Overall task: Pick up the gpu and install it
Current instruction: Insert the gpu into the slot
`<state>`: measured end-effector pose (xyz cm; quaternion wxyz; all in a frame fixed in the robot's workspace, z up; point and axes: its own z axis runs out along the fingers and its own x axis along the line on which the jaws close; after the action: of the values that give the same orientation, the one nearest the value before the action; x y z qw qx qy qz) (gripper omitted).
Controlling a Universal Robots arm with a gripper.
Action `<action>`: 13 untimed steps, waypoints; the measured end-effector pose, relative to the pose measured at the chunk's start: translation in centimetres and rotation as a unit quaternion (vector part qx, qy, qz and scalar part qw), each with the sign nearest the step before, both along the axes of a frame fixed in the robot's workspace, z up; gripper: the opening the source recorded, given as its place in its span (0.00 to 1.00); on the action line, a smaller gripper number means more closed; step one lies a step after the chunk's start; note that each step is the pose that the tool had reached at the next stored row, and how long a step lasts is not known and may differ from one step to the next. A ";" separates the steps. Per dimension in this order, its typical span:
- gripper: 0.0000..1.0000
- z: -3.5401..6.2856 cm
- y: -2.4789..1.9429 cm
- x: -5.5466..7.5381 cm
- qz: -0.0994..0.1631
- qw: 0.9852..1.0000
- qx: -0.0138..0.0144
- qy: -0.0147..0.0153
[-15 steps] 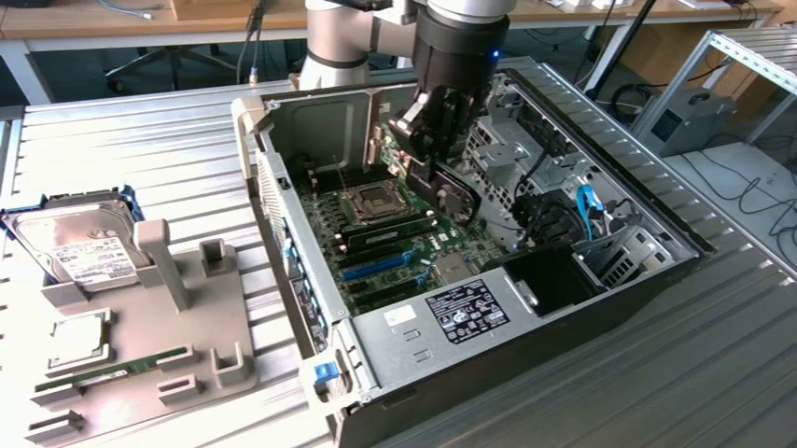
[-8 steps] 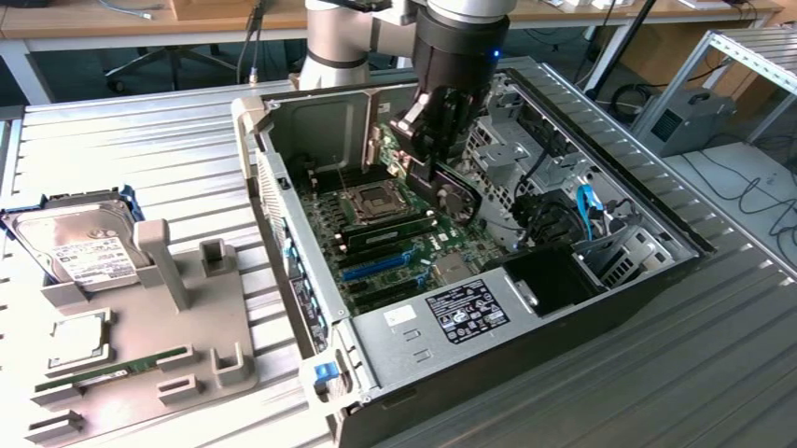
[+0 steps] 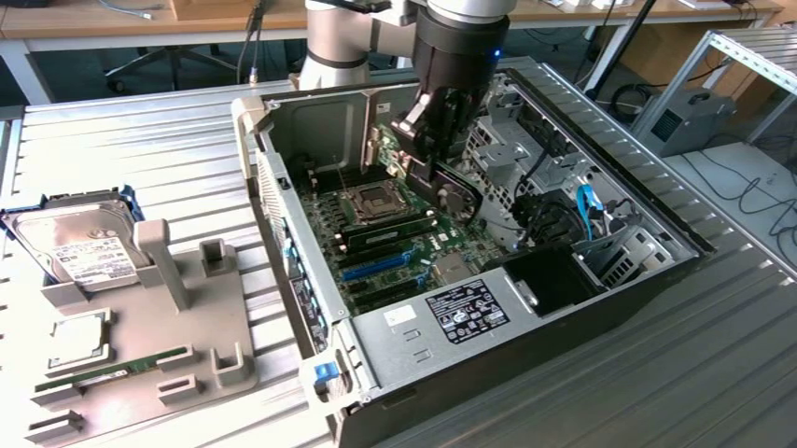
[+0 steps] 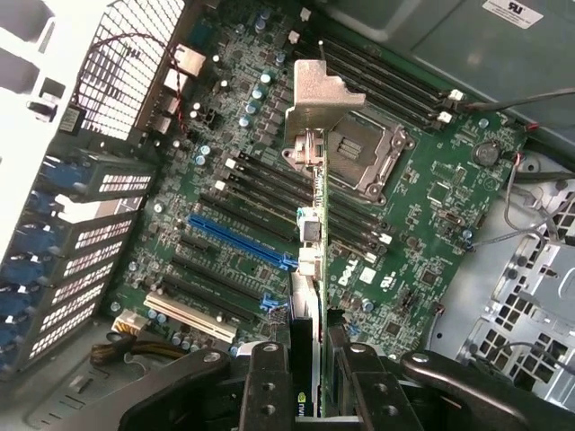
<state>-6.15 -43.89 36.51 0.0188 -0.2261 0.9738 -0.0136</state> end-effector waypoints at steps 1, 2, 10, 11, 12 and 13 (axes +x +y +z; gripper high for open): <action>0.26 0.00 0.00 0.0 0.002 1.000 0.000 0.000; 0.26 0.00 0.00 0.0 0.003 1.000 0.000 0.000; 0.26 0.00 0.00 0.0 0.017 1.000 0.000 0.000; 0.26 0.00 0.00 0.0 0.018 1.000 0.000 0.000; 0.26 0.00 0.00 0.0 0.020 1.000 0.000 0.000; 0.26 0.00 0.00 0.0 0.021 1.000 0.000 0.000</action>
<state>-6.15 -43.89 36.51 0.0191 -0.2468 0.9688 -0.0132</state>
